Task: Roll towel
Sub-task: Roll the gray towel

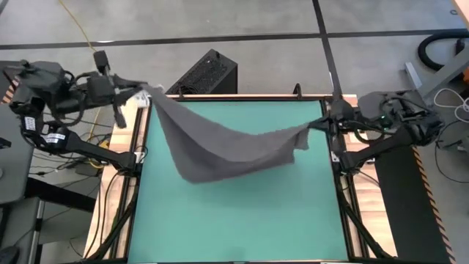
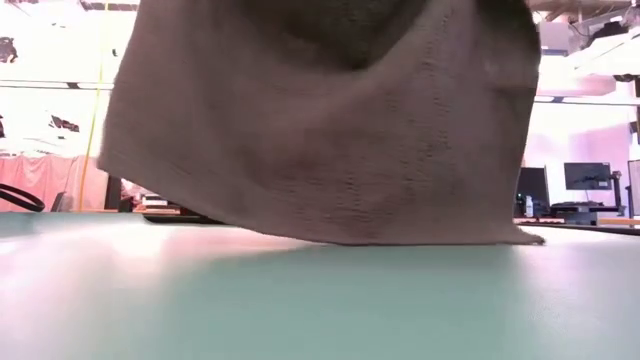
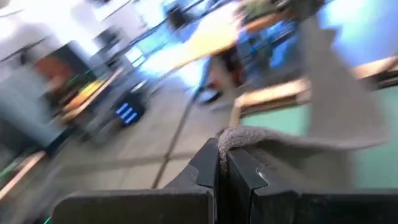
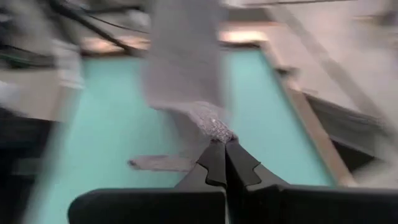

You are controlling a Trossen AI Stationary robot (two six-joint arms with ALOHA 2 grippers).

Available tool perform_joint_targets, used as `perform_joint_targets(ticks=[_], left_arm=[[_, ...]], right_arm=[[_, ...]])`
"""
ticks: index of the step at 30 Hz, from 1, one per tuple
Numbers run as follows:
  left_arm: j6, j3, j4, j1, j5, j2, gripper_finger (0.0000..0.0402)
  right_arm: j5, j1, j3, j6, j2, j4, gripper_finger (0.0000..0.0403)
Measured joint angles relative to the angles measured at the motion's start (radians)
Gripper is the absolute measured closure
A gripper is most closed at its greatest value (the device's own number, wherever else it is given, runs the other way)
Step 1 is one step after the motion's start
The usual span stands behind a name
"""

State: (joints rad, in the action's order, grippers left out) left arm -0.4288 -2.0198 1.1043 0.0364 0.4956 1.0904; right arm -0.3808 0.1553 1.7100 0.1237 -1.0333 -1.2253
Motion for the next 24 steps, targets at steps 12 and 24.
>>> perform_joint_targets(ticks=[12, 24], left_arm=[[-0.230, 0.186, -0.281, 0.319, 0.032, 0.019, 0.0401], [-0.044, 0.062, -0.045, 0.455, -0.412, 0.012, 0.0401]], right_arm=[[-0.192, -0.276, -0.084, -0.304, -0.046, 0.211, 0.0394], [0.325, -0.195, 0.038, -0.077, -0.046, 0.101, 0.0394]])
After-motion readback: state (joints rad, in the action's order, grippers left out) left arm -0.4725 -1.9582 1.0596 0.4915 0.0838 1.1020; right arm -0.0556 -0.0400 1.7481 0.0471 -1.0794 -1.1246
